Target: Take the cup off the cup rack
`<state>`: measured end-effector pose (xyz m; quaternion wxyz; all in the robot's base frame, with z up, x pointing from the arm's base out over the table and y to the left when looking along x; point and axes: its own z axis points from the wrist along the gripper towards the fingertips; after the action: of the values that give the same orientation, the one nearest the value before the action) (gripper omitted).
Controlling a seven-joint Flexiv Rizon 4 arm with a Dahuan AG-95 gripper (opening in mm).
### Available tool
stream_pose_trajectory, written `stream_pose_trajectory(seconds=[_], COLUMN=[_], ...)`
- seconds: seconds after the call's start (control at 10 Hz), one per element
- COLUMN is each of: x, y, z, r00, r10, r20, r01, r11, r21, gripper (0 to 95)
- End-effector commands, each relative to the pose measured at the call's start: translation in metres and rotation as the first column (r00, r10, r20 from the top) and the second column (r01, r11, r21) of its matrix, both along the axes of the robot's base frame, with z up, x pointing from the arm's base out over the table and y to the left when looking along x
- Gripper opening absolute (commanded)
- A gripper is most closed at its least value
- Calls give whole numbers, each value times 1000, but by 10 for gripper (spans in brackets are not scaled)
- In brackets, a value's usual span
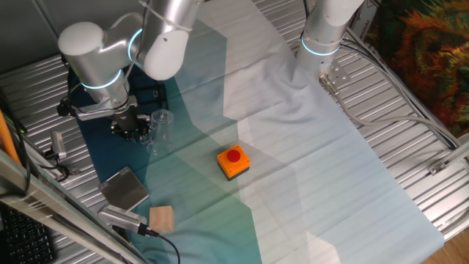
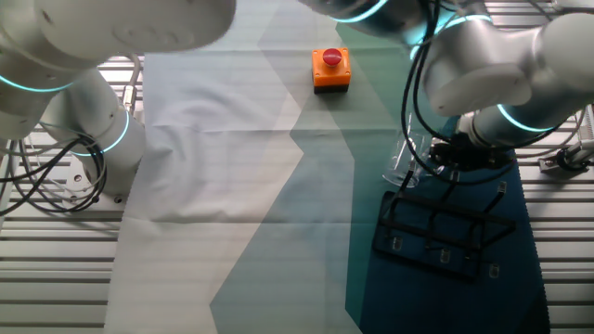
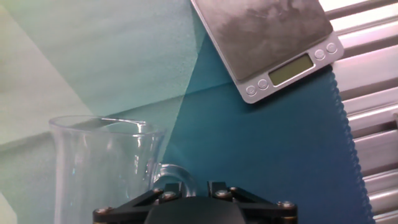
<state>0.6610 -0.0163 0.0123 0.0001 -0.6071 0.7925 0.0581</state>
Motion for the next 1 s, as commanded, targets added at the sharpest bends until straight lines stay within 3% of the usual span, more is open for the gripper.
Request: stream_pose_trajectory(seconds=[0.1,0.2,0.3,0.4,0.7,1.0], x=[0,0,0,0,0,1], y=[0,0,0,0,1,6], z=[-13,-14,-14,-15,-12,6], r00=[999,1000,1000,999,998,997], r10=[8,-2,-24,-37,-59,-80], r20=[-44,6,-3,12,8,3], r01=[-8,2,24,36,58,80], r11=[1000,1000,999,997,996,996], r21=[4,19,47,64,62,41], gripper=[190,190,0,0,0,0])
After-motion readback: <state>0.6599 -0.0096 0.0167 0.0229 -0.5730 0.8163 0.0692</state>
